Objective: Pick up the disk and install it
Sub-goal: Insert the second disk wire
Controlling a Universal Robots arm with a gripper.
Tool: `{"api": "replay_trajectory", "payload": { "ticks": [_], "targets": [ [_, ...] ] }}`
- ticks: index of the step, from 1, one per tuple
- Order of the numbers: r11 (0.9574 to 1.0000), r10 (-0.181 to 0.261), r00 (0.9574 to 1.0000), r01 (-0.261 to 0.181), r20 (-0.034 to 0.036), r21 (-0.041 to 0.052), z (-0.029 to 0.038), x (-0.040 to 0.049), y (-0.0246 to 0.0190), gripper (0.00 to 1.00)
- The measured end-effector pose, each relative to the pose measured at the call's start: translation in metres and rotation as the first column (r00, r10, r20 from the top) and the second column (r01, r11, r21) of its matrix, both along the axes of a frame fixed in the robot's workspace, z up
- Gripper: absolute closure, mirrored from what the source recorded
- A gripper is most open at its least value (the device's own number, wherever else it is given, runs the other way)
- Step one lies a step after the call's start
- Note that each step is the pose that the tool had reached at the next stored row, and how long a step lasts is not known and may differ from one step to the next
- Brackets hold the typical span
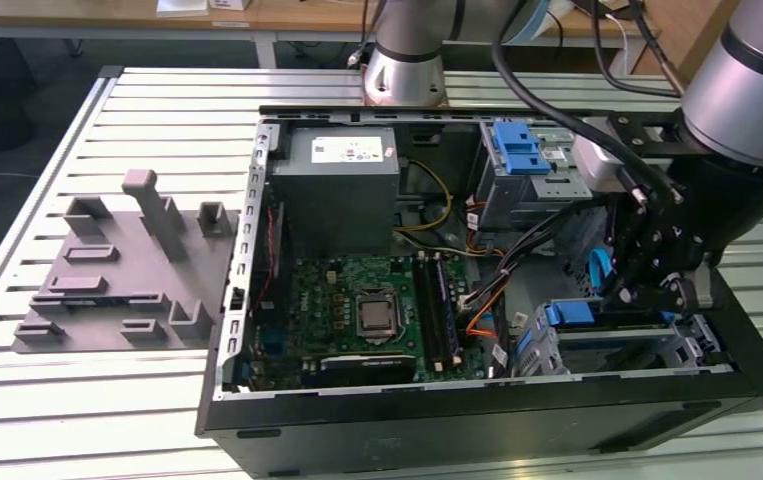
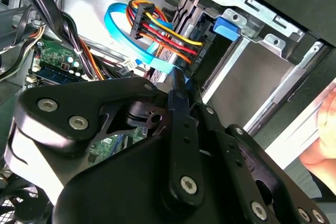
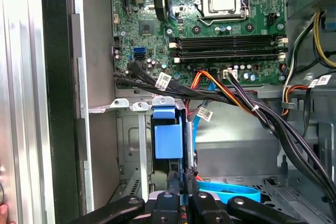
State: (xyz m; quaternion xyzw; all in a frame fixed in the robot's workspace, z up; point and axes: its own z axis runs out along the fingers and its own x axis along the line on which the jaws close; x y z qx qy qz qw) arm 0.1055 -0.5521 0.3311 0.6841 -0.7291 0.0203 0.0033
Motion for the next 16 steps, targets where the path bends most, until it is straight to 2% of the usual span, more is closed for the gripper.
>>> {"api": "replay_trajectory", "payload": {
  "ticks": [16],
  "targets": [
    [1.0000, 0.000, 1.0000, 0.000, 0.0000, -0.0001, -0.0019, 0.0000, -0.0002, 0.84]
  ]
}}
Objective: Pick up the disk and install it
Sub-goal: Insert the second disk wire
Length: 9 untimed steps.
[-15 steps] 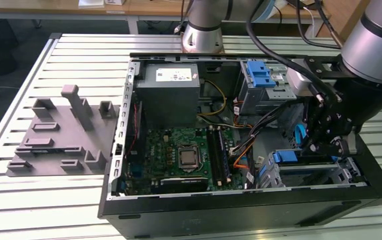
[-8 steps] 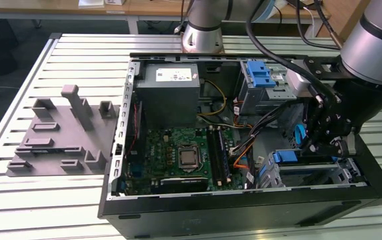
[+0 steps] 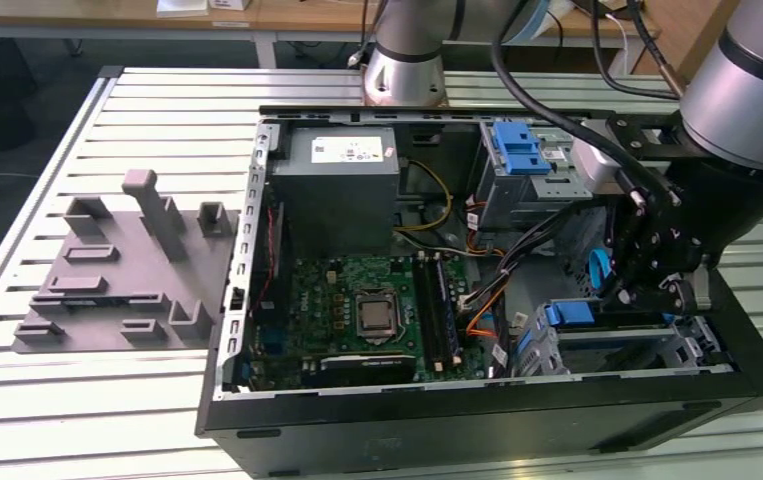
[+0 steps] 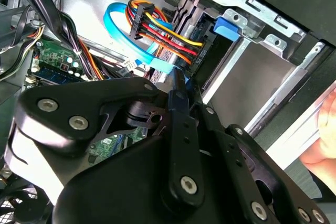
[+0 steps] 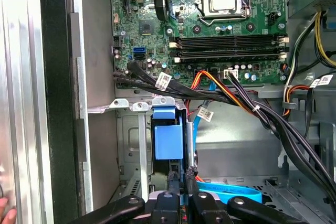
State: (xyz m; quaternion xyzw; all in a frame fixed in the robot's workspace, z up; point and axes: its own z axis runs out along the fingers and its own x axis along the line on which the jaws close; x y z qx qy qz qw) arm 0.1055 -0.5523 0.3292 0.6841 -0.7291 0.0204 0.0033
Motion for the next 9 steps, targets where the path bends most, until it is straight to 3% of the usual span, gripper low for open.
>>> {"api": "replay_trajectory", "payload": {
  "ticks": [6, 7, 9],
  "targets": [
    [1.0000, 0.000, 1.0000, 0.000, 0.0001, 0.0002, -0.0002, 0.0000, 0.0000, 0.83],
    [1.0000, 0.000, 1.0000, 0.000, 0.0000, 0.0001, -0.0001, 0.0000, 0.0000, 0.76],
    [1.0000, 0.000, 1.0000, 0.000, 0.0000, 0.0000, -0.0001, 0.0000, 0.0000, 0.76]
  ]
}}
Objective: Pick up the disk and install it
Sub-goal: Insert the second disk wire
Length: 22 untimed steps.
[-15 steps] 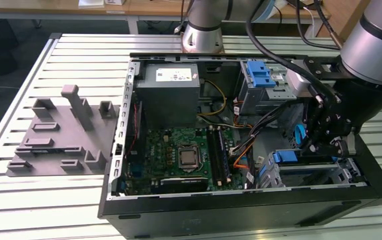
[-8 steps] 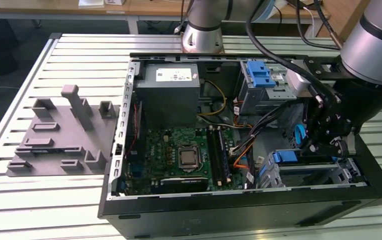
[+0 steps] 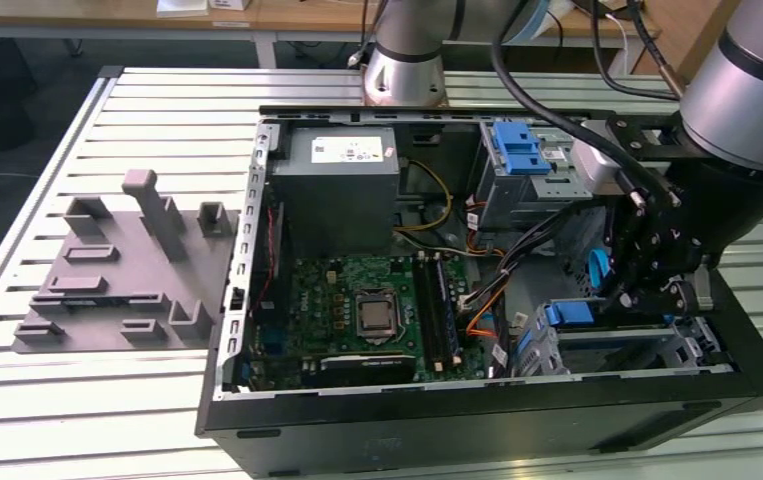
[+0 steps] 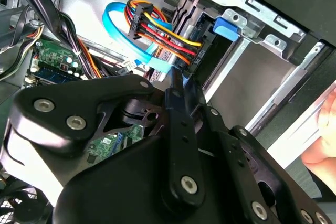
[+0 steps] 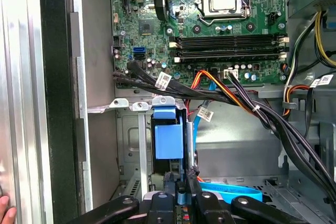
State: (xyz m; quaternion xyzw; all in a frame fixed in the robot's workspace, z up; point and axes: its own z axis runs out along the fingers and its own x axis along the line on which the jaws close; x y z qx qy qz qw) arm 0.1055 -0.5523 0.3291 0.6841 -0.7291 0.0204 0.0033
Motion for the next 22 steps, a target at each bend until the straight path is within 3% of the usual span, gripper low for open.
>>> {"api": "replay_trajectory", "payload": {
  "ticks": [7, 22],
  "targets": [
    [1.0000, 0.000, 1.0000, 0.000, 0.0000, 0.0010, 0.0032, 0.0000, 0.0000, 0.76],
    [1.0000, 0.000, 1.0000, 0.000, -0.0001, 0.0011, 0.0166, 0.0000, 0.0000, 0.76]
  ]
}}
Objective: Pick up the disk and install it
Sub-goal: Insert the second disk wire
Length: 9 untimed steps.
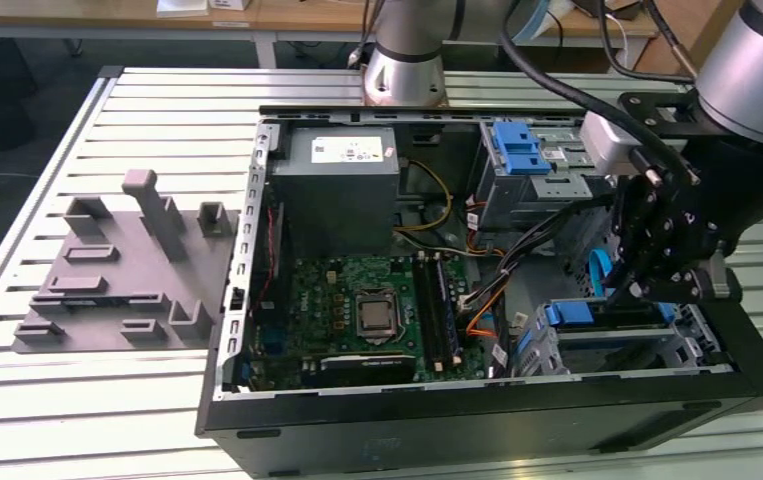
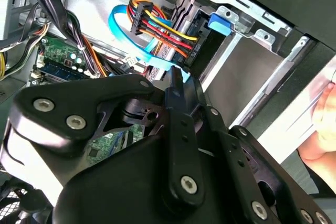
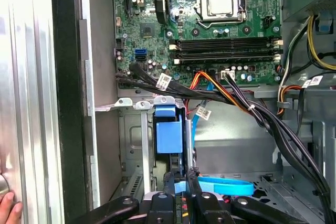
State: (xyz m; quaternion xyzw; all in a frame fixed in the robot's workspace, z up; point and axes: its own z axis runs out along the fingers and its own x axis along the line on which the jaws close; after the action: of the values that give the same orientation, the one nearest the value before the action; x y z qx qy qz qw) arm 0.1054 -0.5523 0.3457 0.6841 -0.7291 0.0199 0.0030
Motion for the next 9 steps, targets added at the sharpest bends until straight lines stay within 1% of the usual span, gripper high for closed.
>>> {"api": "replay_trajectory", "payload": {
  "ticks": [2, 4, 6, 9],
  "targets": [
    [1.0000, 0.000, 1.0000, 0.000, -0.0001, 0.0000, 0.0018, 0.0000, 0.0000, 0.76],
    [1.0000, 0.000, 1.0000, 0.000, -0.0001, 0.0003, 0.0018, 0.0000, 0.0000, 0.78],
    [1.0000, 0.000, 1.0000, 0.000, -0.0001, 0.0002, 0.0019, 0.0000, 0.0000, 0.89],
    [1.0000, 0.000, 1.0000, 0.000, -0.0001, 0.0000, 0.0020, 0.0000, 0.0000, 0.89]
  ]
}}
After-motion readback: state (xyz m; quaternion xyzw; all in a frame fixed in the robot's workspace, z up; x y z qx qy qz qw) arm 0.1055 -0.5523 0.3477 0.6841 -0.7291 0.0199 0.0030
